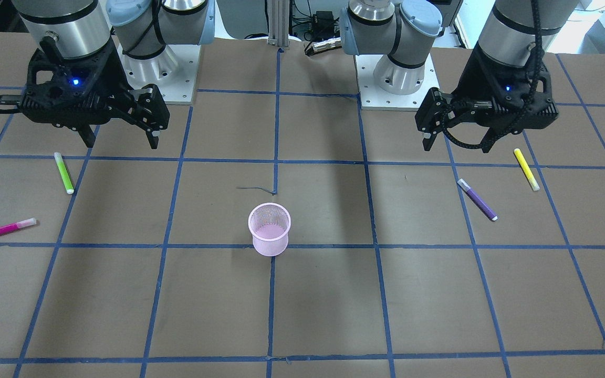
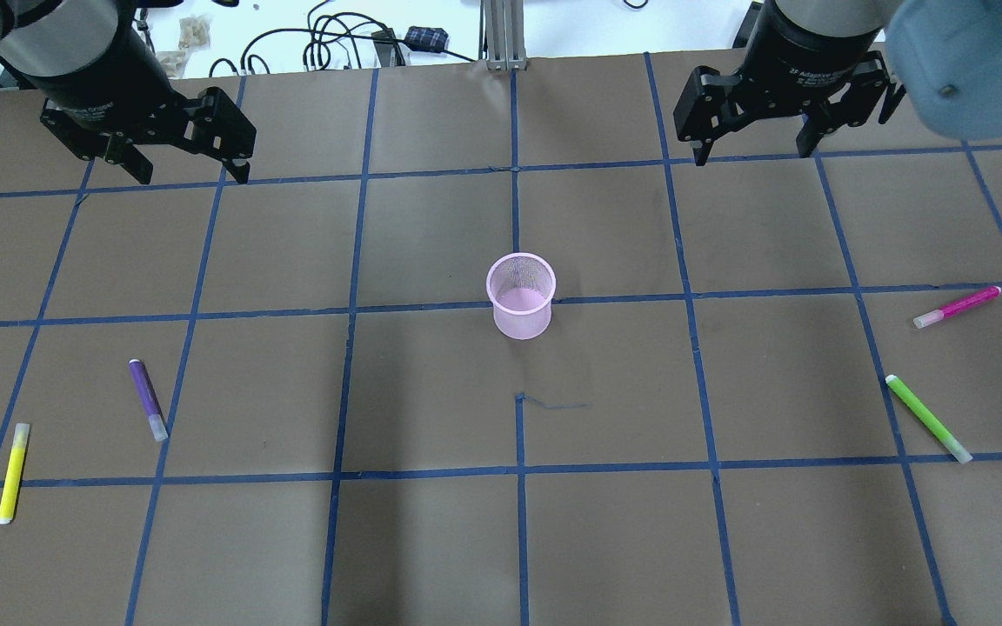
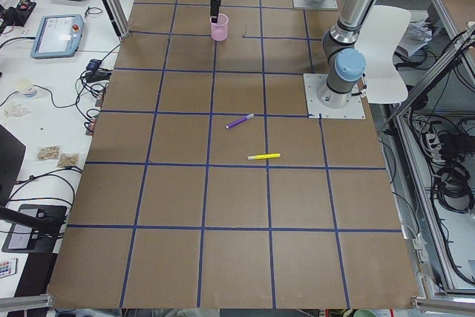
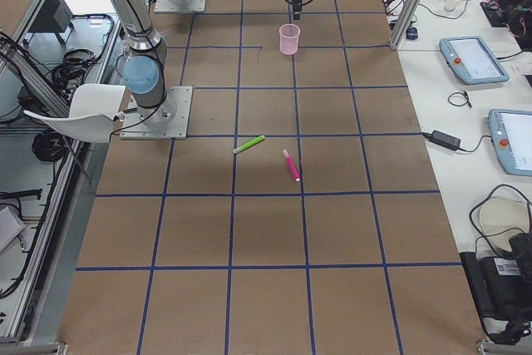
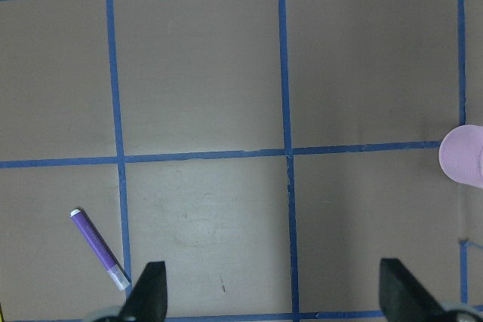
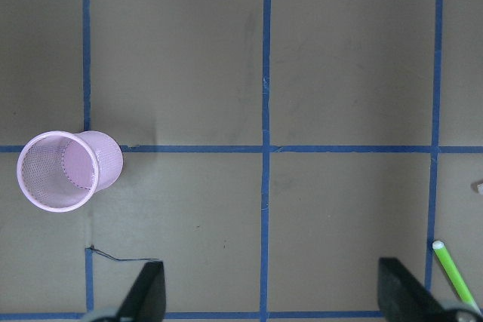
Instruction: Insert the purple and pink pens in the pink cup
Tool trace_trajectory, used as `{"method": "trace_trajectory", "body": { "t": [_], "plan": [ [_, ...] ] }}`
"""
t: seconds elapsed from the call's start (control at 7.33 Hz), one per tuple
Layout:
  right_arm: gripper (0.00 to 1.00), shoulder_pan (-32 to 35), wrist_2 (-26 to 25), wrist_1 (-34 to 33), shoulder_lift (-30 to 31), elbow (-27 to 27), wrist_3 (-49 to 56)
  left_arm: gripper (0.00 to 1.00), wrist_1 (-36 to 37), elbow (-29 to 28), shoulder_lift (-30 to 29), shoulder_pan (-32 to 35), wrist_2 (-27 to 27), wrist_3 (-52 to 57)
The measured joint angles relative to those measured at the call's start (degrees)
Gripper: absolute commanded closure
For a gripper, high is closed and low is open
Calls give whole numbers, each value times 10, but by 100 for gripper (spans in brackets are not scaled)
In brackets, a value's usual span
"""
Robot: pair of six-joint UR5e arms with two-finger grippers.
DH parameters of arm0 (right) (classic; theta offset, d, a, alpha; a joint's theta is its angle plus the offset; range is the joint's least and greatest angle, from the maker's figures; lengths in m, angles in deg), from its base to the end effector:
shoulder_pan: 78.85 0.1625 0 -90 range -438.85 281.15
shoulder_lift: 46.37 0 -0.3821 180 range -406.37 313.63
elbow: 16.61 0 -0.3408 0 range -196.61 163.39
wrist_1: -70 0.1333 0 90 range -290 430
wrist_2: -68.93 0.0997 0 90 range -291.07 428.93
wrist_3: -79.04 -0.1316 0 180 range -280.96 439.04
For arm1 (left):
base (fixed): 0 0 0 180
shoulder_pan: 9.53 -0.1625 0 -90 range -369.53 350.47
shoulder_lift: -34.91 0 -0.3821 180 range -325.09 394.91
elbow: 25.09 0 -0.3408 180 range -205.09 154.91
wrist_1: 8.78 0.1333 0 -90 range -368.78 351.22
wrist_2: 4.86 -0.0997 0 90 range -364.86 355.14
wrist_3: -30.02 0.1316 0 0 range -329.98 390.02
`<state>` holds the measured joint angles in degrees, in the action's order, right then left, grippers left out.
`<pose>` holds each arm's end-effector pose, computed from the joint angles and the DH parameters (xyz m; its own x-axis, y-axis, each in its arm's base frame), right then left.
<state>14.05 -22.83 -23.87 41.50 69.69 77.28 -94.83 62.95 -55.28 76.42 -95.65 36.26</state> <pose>0.1527 -0.4595 0.4322 -0.9995 -0.0171 0.0276 -0.0197 0.9952 -0.0957 -0.0991 -0.4624 0.4341 -0.9990 0.0363 -0.0245 0.0385 0.9945 -0.0976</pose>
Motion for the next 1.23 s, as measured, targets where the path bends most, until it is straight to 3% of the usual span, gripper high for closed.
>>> {"method": "trace_trajectory", "body": {
  "t": [0.68,0.95,1.23],
  "plan": [
    [0,-17,1,0,-2,1,48,0,0,1,0,-2,0,1],
    [0,-97,1,11,3,-3,212,0,-14,2,-4,-24,9,3],
    [0,-216,1,22,5,-1,438,0,-27,3,-33,-68,64,-46]
  ]
}}
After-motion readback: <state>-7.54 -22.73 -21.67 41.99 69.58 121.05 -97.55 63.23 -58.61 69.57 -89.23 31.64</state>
